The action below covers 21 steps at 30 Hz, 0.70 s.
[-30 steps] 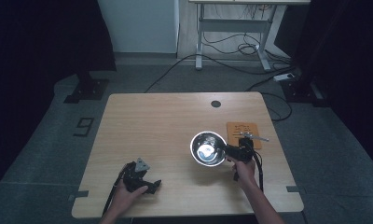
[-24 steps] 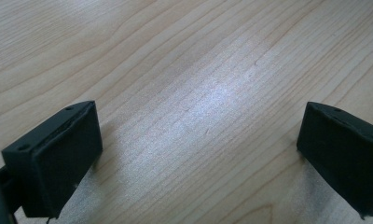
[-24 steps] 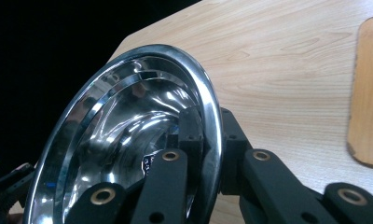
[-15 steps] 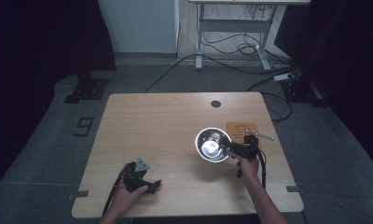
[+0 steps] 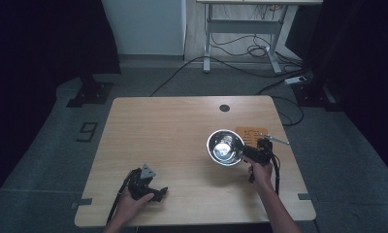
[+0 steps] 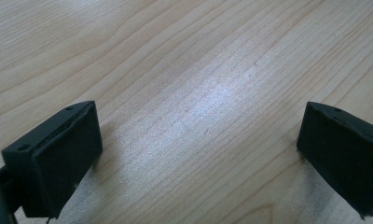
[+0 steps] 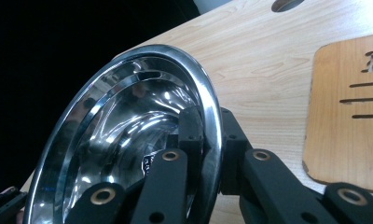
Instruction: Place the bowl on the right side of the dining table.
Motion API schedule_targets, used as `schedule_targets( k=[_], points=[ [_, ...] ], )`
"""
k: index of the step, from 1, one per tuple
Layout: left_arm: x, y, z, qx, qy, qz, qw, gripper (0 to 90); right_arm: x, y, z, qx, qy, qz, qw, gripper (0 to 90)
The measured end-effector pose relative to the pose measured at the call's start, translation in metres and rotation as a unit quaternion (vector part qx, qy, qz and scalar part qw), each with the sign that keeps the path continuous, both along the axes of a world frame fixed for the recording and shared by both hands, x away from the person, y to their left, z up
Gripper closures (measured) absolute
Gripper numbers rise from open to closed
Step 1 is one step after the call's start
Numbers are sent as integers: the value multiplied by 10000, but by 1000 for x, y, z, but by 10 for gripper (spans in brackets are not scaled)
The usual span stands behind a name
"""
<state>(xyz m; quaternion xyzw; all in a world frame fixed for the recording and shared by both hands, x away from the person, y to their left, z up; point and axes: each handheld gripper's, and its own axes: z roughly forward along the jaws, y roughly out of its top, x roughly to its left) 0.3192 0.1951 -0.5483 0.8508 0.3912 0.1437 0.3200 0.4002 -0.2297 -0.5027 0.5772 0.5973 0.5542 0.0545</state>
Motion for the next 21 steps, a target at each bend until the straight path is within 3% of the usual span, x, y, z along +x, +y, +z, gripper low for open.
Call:
schedule_targets(
  k=[21],
  points=[
    [0, 0, 0, 2, 0, 0, 10000, 0, 5, -13, 2, 38, -47, -207, 9998, 837]
  ],
)
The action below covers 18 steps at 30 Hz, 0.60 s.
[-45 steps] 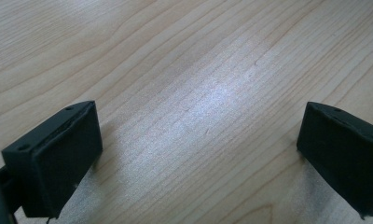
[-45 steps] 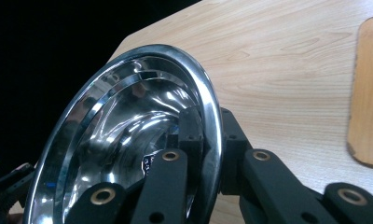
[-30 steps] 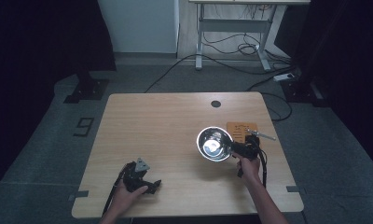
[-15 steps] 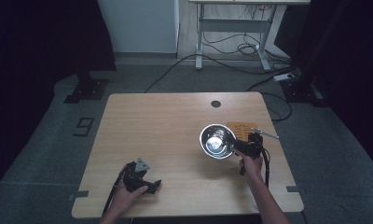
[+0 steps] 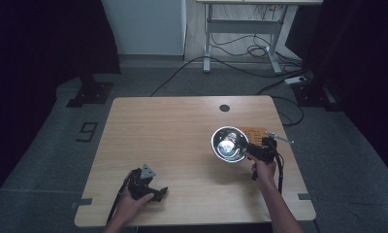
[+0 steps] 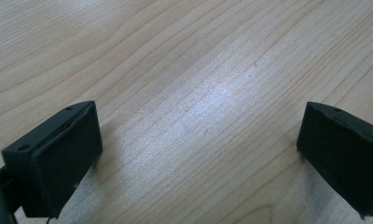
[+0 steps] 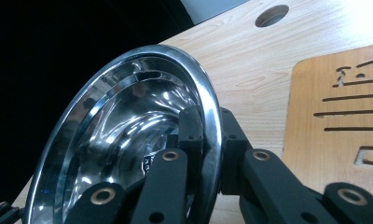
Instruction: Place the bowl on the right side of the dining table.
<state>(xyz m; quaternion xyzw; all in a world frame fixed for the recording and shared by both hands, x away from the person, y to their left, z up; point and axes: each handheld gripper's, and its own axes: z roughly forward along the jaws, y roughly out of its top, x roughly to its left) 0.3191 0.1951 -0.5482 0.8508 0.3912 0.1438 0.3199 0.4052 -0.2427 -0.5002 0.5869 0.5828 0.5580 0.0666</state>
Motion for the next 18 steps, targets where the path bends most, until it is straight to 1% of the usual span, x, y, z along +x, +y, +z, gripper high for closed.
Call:
schedule_targets(
  k=[18],
  points=[
    [0, 0, 0, -2, 0, 1, 10000, 0, 6, -11, 1, -3, -59, -199, 9998, 837]
  ],
)
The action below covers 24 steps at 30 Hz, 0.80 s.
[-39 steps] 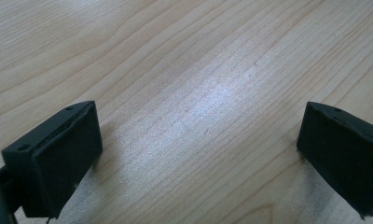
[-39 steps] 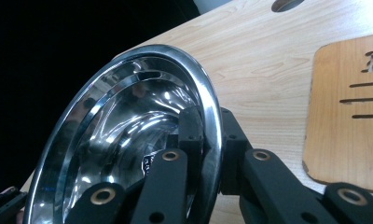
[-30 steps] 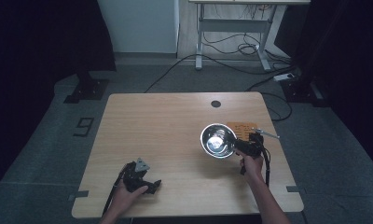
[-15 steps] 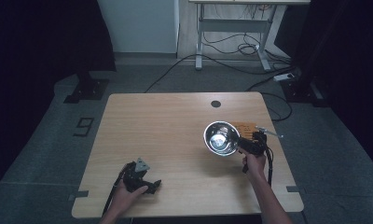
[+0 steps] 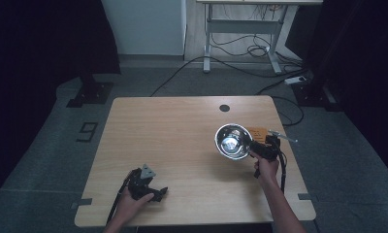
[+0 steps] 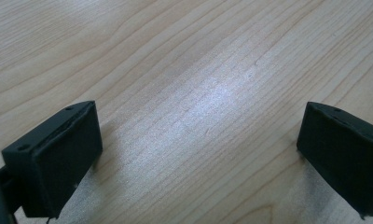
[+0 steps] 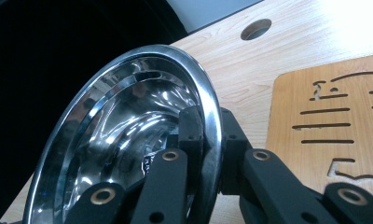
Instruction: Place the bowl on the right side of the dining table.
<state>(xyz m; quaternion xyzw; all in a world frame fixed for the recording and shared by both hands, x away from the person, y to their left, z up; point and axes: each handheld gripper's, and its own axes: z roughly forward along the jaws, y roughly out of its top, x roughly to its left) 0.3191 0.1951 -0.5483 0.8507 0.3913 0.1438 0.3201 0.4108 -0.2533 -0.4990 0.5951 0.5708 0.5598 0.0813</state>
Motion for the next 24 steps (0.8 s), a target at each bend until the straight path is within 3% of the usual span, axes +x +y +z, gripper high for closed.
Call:
schedule_targets(
  k=[24],
  points=[
    [0, 0, 0, 1, -1, -2, 10000, 0, 8, -18, -6, -83, 29, -292, 9995, 837]
  ],
)
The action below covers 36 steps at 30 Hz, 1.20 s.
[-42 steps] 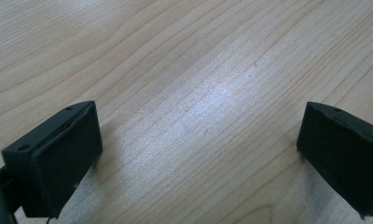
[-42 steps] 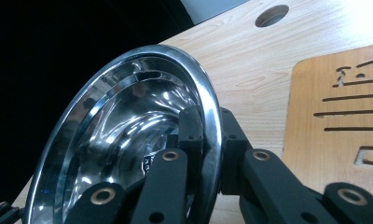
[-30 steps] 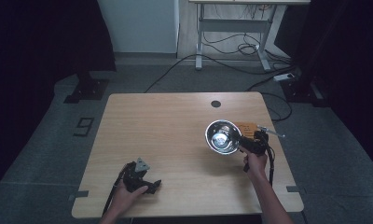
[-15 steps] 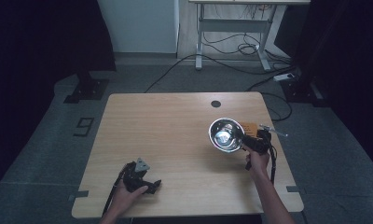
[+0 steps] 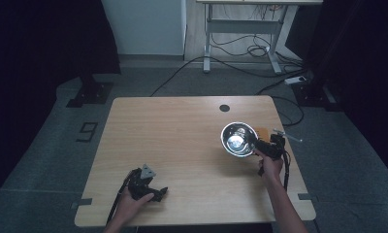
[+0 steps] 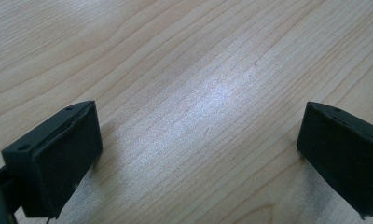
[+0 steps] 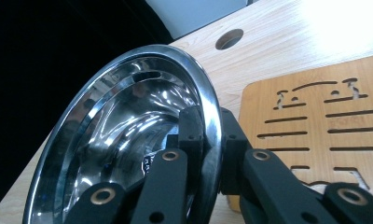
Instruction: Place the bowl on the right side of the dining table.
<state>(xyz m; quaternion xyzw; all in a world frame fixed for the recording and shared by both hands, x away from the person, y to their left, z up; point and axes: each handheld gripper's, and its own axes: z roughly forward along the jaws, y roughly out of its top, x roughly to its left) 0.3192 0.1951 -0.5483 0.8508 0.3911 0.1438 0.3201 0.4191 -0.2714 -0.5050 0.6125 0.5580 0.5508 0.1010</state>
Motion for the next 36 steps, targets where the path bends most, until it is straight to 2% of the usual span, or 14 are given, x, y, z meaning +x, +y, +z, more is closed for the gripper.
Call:
schedule_targets(
  k=[17, 36],
  points=[
    [0, 0, 0, 0, -1, 0, 10000, 0, 3, -10, -3, 27, 42, -127, 9999, 837],
    [0, 0, 0, 0, -1, -1, 10000, 0, 13, -18, -12, 20, 135, -365, 9992, 837]
  ],
)
